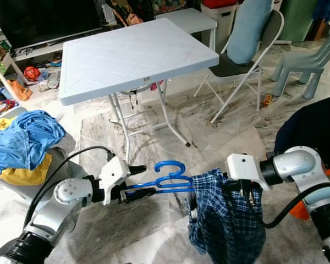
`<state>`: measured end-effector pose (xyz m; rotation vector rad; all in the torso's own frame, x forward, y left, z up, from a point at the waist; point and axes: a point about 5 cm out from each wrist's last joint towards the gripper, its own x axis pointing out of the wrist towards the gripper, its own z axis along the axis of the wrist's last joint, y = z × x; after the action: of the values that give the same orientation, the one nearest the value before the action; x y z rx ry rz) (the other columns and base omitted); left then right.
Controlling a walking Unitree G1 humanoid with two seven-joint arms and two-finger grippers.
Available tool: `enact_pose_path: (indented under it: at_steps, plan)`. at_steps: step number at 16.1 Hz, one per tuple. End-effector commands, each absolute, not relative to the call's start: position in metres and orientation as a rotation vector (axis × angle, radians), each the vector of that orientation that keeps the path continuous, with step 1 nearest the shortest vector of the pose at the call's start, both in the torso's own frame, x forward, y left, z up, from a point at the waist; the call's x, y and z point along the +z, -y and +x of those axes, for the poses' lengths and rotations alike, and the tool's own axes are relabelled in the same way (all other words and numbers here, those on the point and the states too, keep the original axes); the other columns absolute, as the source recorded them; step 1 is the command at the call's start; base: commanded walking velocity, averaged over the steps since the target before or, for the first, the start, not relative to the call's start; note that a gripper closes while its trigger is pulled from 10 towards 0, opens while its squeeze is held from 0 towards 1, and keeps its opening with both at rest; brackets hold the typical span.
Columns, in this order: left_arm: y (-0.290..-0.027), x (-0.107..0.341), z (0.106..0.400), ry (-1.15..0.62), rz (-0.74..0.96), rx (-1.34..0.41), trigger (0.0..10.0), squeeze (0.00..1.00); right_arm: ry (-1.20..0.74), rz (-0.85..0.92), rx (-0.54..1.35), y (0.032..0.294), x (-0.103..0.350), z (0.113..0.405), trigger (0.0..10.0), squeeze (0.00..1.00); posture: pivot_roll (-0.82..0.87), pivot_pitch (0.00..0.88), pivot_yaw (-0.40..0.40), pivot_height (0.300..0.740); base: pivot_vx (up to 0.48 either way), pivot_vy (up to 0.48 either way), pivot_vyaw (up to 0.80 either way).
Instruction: Hang hanger
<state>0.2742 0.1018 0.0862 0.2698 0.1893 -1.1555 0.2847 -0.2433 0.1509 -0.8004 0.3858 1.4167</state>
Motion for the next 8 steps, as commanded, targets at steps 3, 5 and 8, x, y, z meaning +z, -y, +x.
enact_pose_path:
  at_steps: [3, 5, 8]
  plan:
    - [-0.1020, 0.0833, 0.2729, -0.229, 0.264, -1.191, 0.0, 0.00, -0.308, -0.813, 1.432, 0.2344, 0.1631, 0.2876, 10.0, 0.00, -0.13, 0.000, 0.144, 0.740, 0.000, 0.000, 0.00]
    - [-0.1011, 0.0818, 0.2706, -0.236, 0.267, -1.208, 0.0, 0.00, -0.307, -0.812, 1.439, 0.2335, 0.1625, 0.2868, 10.0, 0.00, -0.13, 0.000, 0.143, 0.740, 0.000, 0.000, 0.00]
    - [-0.1003, 0.0829, 0.2690, -0.241, 0.247, -1.223, 0.0, 0.00, -0.308, -0.812, 1.442, 0.2334, 0.1618, 0.2862, 10.0, 0.00, -0.13, 0.000, 0.143, 0.740, 0.000, 0.000, 0.00]
